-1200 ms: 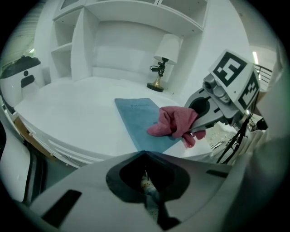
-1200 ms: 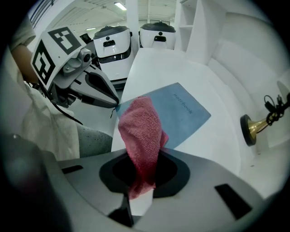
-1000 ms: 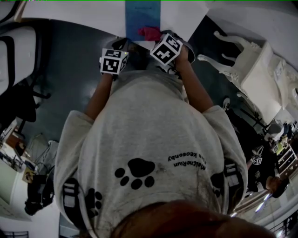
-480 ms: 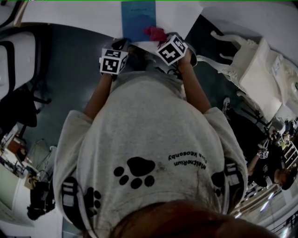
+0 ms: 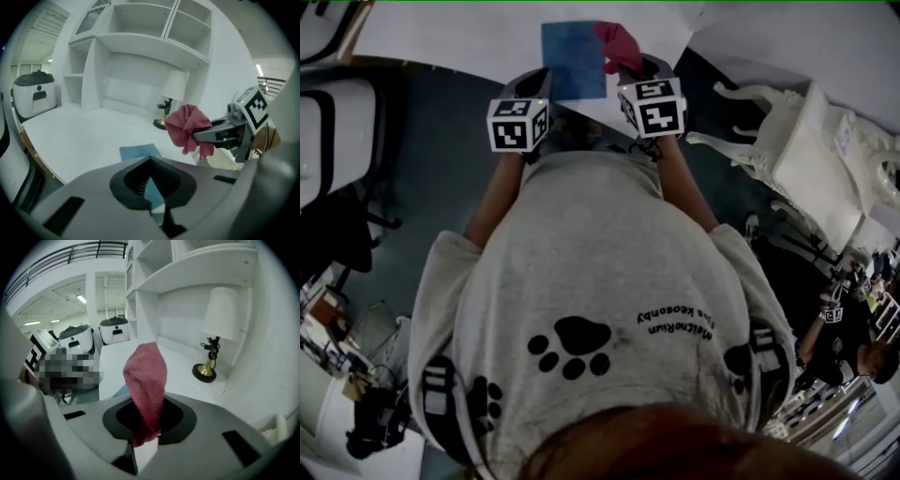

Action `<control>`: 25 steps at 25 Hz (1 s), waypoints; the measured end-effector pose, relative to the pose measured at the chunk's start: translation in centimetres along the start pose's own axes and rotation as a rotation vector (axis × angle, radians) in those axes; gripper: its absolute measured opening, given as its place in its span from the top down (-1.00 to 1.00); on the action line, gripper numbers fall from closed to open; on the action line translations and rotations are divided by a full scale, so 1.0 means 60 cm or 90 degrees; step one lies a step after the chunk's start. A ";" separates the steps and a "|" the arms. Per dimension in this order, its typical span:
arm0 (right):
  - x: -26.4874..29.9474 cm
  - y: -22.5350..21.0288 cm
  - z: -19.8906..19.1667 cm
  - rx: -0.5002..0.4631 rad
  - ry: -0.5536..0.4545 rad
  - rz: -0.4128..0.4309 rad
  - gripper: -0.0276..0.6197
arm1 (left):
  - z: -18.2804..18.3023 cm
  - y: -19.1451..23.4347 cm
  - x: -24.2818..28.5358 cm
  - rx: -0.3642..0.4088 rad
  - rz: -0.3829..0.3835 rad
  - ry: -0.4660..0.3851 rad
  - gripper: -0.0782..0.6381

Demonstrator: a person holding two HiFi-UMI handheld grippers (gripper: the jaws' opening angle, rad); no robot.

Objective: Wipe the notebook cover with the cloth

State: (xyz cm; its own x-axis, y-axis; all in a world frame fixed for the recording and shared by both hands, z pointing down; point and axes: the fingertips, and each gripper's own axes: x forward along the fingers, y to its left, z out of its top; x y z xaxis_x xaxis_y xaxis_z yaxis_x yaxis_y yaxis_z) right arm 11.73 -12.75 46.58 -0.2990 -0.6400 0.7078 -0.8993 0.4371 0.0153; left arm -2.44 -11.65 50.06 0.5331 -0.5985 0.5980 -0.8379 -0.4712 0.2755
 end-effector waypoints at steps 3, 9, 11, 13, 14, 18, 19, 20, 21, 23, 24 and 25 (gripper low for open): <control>-0.036 -0.002 0.062 0.022 -0.093 -0.024 0.70 | 0.068 -0.006 -0.028 0.020 0.017 -0.067 0.75; -0.114 -0.001 0.174 0.015 -0.260 -0.072 0.70 | 0.181 -0.032 -0.093 0.081 0.044 -0.187 0.75; -0.143 0.001 0.203 0.011 -0.313 -0.086 0.70 | 0.216 -0.048 -0.118 0.102 0.045 -0.237 0.75; -0.169 0.005 0.226 0.002 -0.359 -0.101 0.70 | 0.246 -0.064 -0.143 0.123 0.045 -0.288 0.75; -0.181 0.009 0.234 -0.002 -0.378 -0.107 0.70 | 0.259 -0.070 -0.155 0.133 0.046 -0.313 0.75; -0.215 0.026 0.245 -0.021 -0.427 -0.120 0.70 | 0.280 -0.093 -0.195 0.160 0.052 -0.381 0.75; -0.222 0.030 0.245 -0.029 -0.439 -0.124 0.70 | 0.280 -0.098 -0.202 0.163 0.052 -0.391 0.75; -0.228 0.035 0.245 -0.037 -0.451 -0.129 0.70 | 0.280 -0.103 -0.207 0.167 0.052 -0.400 0.75; -0.232 0.040 0.243 -0.043 -0.460 -0.131 0.70 | 0.281 -0.108 -0.211 0.169 0.051 -0.407 0.75; -0.232 0.050 0.238 -0.048 -0.467 -0.128 0.70 | 0.280 -0.116 -0.216 0.174 0.048 -0.412 0.75; -0.231 0.055 0.235 -0.047 -0.467 -0.124 0.70 | 0.277 -0.117 -0.216 0.176 0.049 -0.411 0.75; -0.230 0.060 0.233 -0.047 -0.467 -0.120 0.70 | 0.274 -0.118 -0.216 0.177 0.050 -0.409 0.75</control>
State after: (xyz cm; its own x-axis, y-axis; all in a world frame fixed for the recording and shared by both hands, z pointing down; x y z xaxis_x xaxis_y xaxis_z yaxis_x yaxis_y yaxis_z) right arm 8.12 -11.18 27.00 -0.3019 -0.9525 0.0388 -0.9399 0.3042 0.1550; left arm -1.48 -11.21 27.99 0.5076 -0.8614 0.0209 -0.8615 -0.5077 -0.0035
